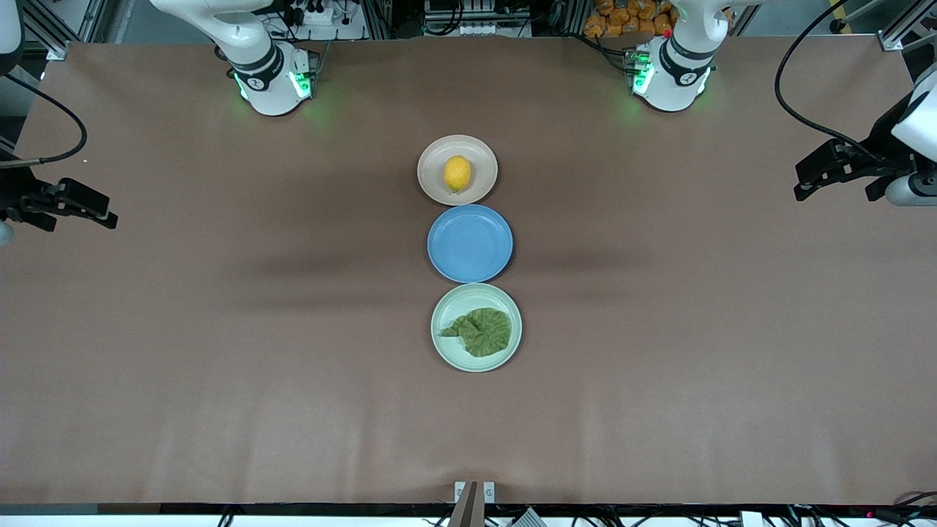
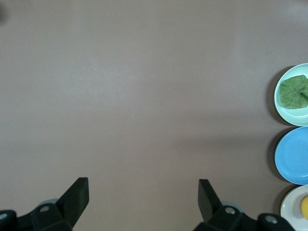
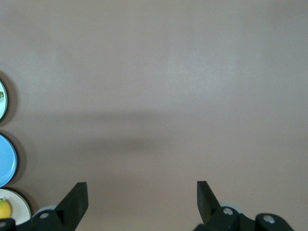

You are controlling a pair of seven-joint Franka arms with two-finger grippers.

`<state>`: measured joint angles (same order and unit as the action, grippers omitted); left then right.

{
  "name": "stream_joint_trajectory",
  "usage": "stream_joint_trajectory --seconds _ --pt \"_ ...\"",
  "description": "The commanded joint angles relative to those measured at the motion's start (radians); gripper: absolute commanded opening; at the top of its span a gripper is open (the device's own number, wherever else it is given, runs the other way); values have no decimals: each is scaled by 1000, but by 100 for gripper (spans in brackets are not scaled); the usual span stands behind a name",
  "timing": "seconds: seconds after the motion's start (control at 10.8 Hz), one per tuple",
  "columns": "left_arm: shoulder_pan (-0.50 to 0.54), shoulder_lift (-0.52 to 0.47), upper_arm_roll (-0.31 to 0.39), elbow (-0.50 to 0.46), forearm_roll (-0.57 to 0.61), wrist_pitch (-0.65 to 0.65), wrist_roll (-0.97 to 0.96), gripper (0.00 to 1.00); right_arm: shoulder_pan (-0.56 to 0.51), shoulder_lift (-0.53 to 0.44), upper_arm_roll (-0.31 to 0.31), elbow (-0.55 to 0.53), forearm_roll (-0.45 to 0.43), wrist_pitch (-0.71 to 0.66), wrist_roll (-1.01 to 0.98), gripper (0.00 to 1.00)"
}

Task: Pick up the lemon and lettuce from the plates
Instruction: 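Raise both grippers from rest and move them toward the plates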

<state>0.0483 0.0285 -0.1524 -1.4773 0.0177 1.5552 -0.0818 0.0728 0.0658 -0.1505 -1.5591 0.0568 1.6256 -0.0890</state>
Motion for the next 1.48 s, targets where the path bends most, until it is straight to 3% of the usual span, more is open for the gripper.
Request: stream_joint_trajectory --seconds 0.0,0.37,0.65,1.11,1.39 --pt "2 -10 -1 2 -13 -11 28 100 2 -1 0 -7 0 8 14 100" --pt "-13 27 -6 -1 -69 2 22 100 2 -3 0 -12 0 11 14 100" --pt "-82 112 -19 -6 -104 115 20 100 4 -1 2 -13 1 11 14 100" --pt "-243 264 -19 -6 -102 340 -1 100 106 -12 2 -203 12 126 87 100" --pt "-358 375 -19 -8 -104 565 -65 100 220 -14 3 -320 41 222 228 100"
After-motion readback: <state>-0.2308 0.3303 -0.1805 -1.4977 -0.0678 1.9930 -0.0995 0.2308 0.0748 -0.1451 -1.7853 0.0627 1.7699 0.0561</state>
